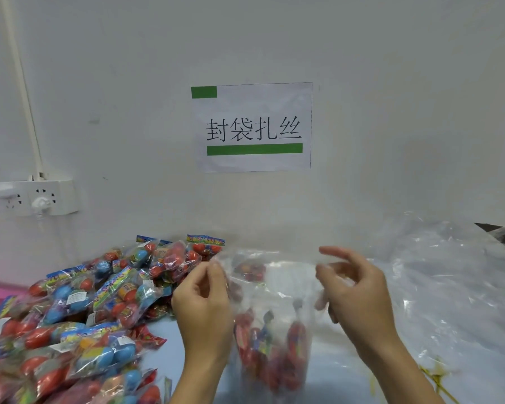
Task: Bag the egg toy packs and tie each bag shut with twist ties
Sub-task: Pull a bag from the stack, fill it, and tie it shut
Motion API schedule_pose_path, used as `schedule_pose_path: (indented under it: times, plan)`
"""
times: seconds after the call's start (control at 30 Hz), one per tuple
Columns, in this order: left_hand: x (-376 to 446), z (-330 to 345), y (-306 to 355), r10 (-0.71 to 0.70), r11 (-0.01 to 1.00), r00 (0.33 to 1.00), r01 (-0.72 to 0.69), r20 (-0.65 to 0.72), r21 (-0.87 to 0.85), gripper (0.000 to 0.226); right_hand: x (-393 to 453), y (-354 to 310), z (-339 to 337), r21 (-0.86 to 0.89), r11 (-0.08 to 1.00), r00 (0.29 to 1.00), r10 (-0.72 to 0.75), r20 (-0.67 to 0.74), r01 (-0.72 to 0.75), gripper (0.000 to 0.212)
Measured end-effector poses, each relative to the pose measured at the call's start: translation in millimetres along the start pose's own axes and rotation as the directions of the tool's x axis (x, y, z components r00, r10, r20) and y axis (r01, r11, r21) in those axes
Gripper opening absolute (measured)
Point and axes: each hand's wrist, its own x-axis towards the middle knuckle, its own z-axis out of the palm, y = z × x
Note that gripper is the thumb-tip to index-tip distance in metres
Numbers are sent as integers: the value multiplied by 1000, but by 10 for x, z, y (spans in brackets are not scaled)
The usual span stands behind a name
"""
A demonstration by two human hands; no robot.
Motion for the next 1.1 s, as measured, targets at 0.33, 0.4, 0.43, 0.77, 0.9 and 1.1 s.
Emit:
schedule_pose_path:
  times: [0.33,0.4,0.43,0.77,0.9,1.1]
  plan:
    - [3,3,-16,46,988,998,-41,-31,147,45,36,-17,8,275,961,998,28,-61,-10,22]
    - [11,-16,-44,-33,968,999,32,-1,251,48,39,-7,9,275,961,997,32,-63,-14,21]
    - [-3,-21,-59,-102,948,995,93,15,305,51,30,10,21,269,962,997,64,-47,-49,20]
    - [7,-20,34,-282,958,959,283,-25,43,69,64,86,-1,94,966,968,232,91,-240,31]
    - [24,-21,4,-417,907,908,418,36,-50,57,-28,83,19,-122,947,825,319,466,-297,46]
    - [-45,26,67,-173,983,984,175,-27,62,32,-69,122,113,-189,976,932,167,322,-109,16]
